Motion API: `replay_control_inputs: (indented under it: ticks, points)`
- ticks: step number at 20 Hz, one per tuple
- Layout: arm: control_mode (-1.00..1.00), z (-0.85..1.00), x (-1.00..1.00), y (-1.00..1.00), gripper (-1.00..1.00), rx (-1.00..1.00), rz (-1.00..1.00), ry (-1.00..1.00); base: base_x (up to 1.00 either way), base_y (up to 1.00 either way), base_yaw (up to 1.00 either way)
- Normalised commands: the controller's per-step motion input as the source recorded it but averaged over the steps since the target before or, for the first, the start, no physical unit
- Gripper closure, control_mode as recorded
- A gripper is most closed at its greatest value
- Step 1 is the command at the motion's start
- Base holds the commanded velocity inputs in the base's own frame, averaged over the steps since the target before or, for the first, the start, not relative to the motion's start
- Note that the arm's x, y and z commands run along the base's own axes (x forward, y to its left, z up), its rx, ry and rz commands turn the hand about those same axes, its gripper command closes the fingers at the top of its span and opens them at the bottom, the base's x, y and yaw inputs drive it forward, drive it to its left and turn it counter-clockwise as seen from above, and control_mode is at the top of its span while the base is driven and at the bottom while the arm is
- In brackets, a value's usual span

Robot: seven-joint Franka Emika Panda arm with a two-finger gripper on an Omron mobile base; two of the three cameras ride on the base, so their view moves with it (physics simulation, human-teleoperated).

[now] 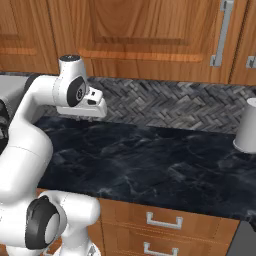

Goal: Four empty soda cans are scattered around the kitchen. Gather all the cans and cluster them next to the stove for recycling.

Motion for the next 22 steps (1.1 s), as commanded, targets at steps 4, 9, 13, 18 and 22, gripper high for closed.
replay_control_inputs:
  ticks: [4,9,13,18,22]
  points:
    - [1.00,0.00,0.00,0.00,-1.00,0.00,0.00,0.00,-0.01,0.00,0.00]
    - [1.00,0.00,0.00,0.00,-1.00,0.00,0.00,0.00,-0.32,0.00,0.02]
    - [1.00,0.00,0.00,0.00,-1.00,0.00,0.00,0.00,-0.57,-0.02,0.12]
    - [1.00,0.00,0.00,0.00,-1.00,0.00,0.00,0.00,-0.44,-0.01,0.59]
    - [1.00,0.00,0.00,0.00,-1.00,0.00,0.00,0.00,-0.15,0.00,0.96]
